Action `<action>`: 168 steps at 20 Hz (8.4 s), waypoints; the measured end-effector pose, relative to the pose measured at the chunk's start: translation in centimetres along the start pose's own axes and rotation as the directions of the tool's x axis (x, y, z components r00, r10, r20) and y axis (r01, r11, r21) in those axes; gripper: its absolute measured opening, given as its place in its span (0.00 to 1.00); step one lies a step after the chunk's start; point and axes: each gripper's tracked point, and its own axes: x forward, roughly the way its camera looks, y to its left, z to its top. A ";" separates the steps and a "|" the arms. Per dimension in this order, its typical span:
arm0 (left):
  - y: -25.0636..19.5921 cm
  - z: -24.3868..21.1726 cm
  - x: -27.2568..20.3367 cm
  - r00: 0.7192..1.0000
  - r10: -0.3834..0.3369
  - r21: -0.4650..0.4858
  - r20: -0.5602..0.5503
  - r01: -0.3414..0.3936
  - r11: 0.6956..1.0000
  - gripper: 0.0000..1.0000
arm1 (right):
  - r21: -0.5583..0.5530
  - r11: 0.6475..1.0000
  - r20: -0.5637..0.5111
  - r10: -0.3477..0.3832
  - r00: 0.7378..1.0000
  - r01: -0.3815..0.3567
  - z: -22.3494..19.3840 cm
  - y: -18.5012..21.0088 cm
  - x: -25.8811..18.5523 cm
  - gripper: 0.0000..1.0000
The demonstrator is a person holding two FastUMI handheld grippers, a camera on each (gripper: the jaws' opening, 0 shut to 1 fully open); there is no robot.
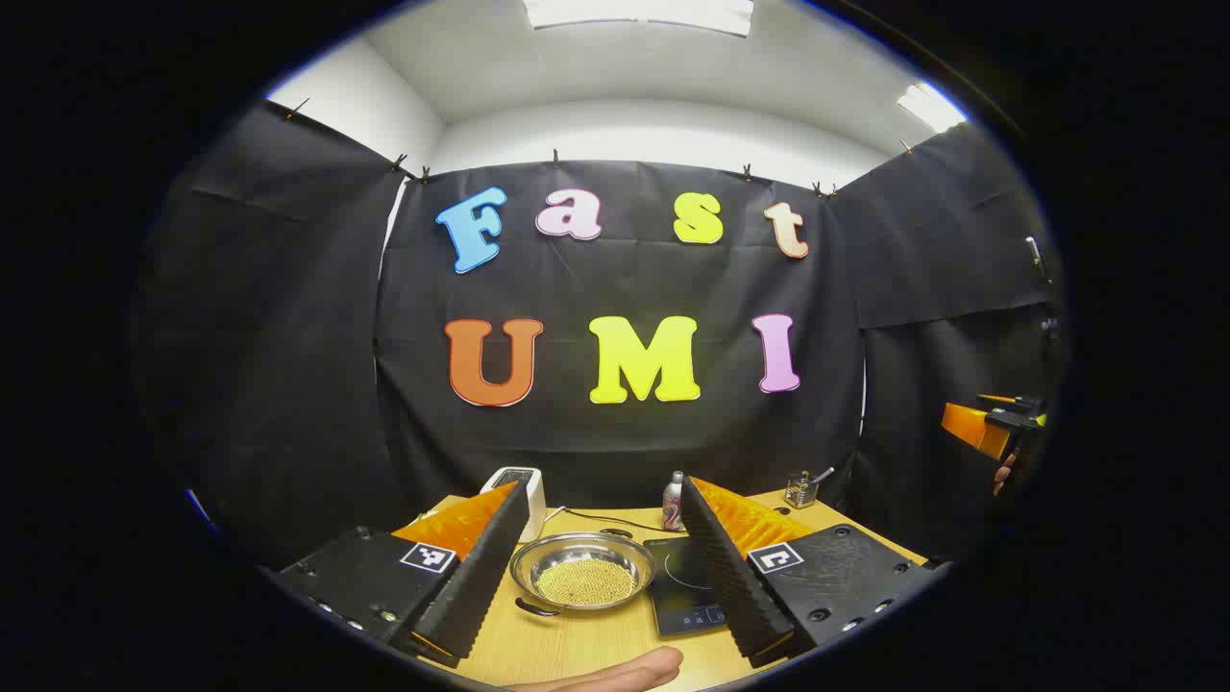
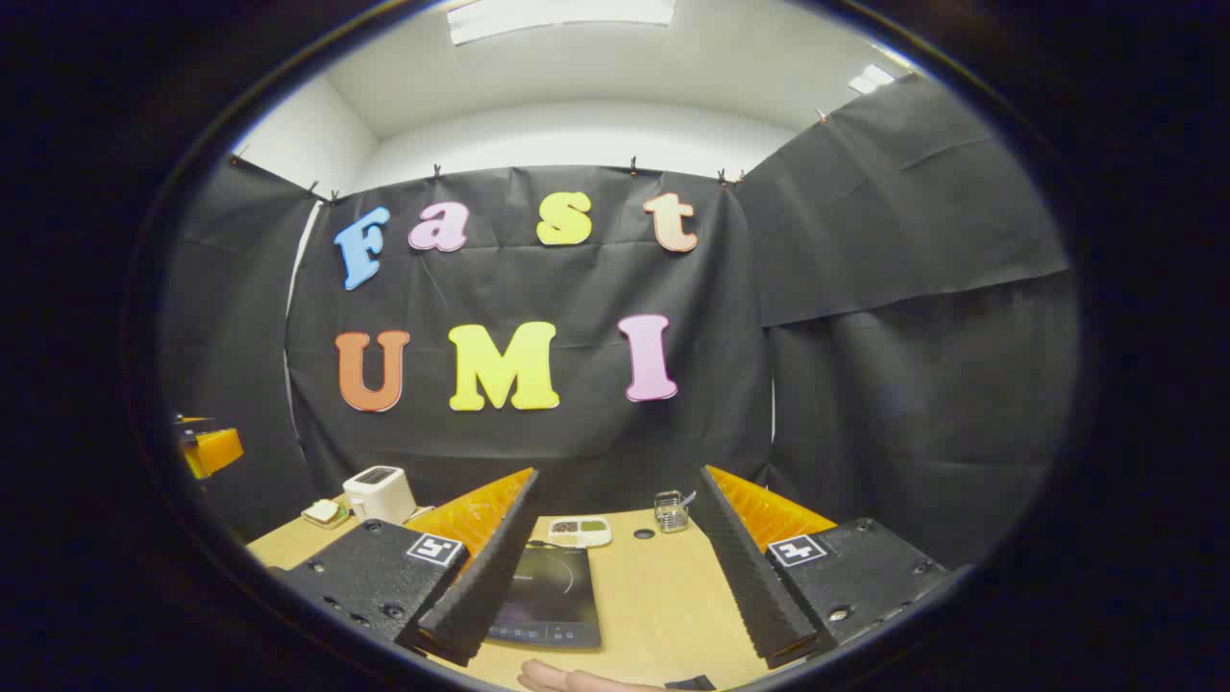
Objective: First push the handle of the pot to place it horizontally, then grasp the pot with both hands and set it on the induction cooktop.
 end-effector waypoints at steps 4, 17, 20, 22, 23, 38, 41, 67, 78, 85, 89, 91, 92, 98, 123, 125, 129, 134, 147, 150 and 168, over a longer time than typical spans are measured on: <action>0.8 -0.1 0.4 0.999 0.034 0.000 0.003 -0.034 0.999 0.94 | -0.003 1.000 0.003 -0.001 1.000 0.001 0.0 -0.2 0.0 1.00; 2.8 0.0 2.6 0.992 0.099 -0.010 0.084 -0.098 0.995 0.94 | -0.013 1.000 0.006 0.019 1.000 -0.019 -1.3 0.0 0.2 1.00; 2.6 -0.9 3.8 0.992 0.092 -0.009 0.089 -0.091 0.996 0.84 | -0.013 1.000 -0.003 0.020 1.000 -0.020 -1.8 -0.1 0.6 1.00; 2.3 -2.0 4.7 0.995 0.069 -0.047 0.077 -0.066 0.997 0.95 | -0.011 1.000 -0.008 0.028 1.000 -0.028 -2.1 0.0 0.7 1.00; 2.7 -2.8 5.1 0.996 0.071 -0.067 0.056 -0.067 0.996 0.94 | -0.010 0.999 -0.010 0.032 0.999 -0.032 -2.3 0.0 0.8 1.00; 3.1 -19.6 9.7 0.881 -0.005 -0.042 -0.473 -0.017 0.999 0.00 | -0.028 0.999 -0.047 0.023 0.999 -0.024 -4.6 -0.1 2.5 1.00; 3.0 -24.3 9.5 0.801 -0.012 -0.023 -0.599 -0.002 1.000 0.00 | -0.038 0.999 -0.063 0.028 0.998 -0.031 -5.3 0.3 3.0 1.00; 9.4 -36.0 11.1 0.573 -0.022 -0.116 -0.819 -0.129 0.985 0.10 | -0.043 0.997 -0.165 0.057 0.985 -0.065 -9.2 3.2 11.0 1.00; 14.7 -37.1 15.7 0.550 0.024 -0.101 -0.835 -0.195 0.976 0.00 | -0.018 0.997 -0.211 0.068 0.975 -0.074 -11.7 5.6 14.0 1.00; 16.3 -37.8 18.3 0.538 0.004 -0.137 -0.843 -0.223 0.965 0.00 | -0.029 0.996 -0.231 0.077 0.970 -0.086 -13.2 6.8 15.4 1.00; 16.9 -37.8 19.4 0.531 0.025 -0.108 -0.847 -0.219 0.970 0.00 | -0.044 0.994 -0.256 0.083 0.963 -0.097 -14.7 8.2 16.0 1.00; 17.2 -37.9 20.1 0.532 0.028 -0.105 -0.846 -0.218 0.970 0.00 | -0.049 0.993 -0.277 0.093 0.956 -0.111 -15.7 9.1 16.1 1.00; 17.3 -37.9 20.4 0.529 0.029 -0.101 -0.848 -0.216 0.971 0.10 | -0.050 0.992 -0.288 0.099 0.952 -0.118 -16.2 9.6 16.1 1.00; 18.5 -37.7 20.7 0.532 0.061 -0.068 -0.844 -0.219 0.973 0.00 | -0.017 0.993 -0.328 0.101 0.939 -0.113 -18.2 11.2 16.7 1.00; 16.7 -34.9 23.9 0.762 0.011 -0.093 -0.647 -0.092 0.991 0.96 | -0.002 0.976 -0.561 0.180 0.808 -0.218 -35.2 26.4 24.5 1.00; 16.4 -36.4 24.3 0.737 -0.012 -0.092 -0.676 -0.068 0.993 0.96 | 0.010 0.975 -0.595 0.185 0.782 -0.223 -36.8 27.3 25.1 1.00; 17.4 -38.2 25.1 0.699 0.009 -0.065 -0.715 -0.079 0.995 0.95 | 0.058 0.974 -0.641 0.206 0.739 -0.221 -38.7 29.0 26.0 1.00; 17.7 -38.7 26.2 0.690 -0.003 -0.067 -0.724 -0.066 0.996 0.82 | 0.041 0.975 -0.683 0.188 0.706 -0.220 -39.0 30.0 26.4 0.88; 17.5 -36.8 24.3 0.667 0.032 -0.015 -0.744 -0.065 0.998 0.61 | -0.017 0.955 -0.733 0.190 0.653 -0.297 -39.5 29.2 25.4 0.58; 17.3 -34.7 23.1 0.676 0.046 -0.002 -0.736 -0.070 0.998 0.61 | 0.020 0.953 -0.735 0.220 0.641 -0.303 -37.7 28.9 24.8 0.57; 5.7 -21.9 21.4 0.756 0.012 -0.023 -0.654 -0.035 0.999 0.61 | 0.072 0.950 -0.654 0.276 0.704 -0.305 -23.0 16.7 24.2 0.56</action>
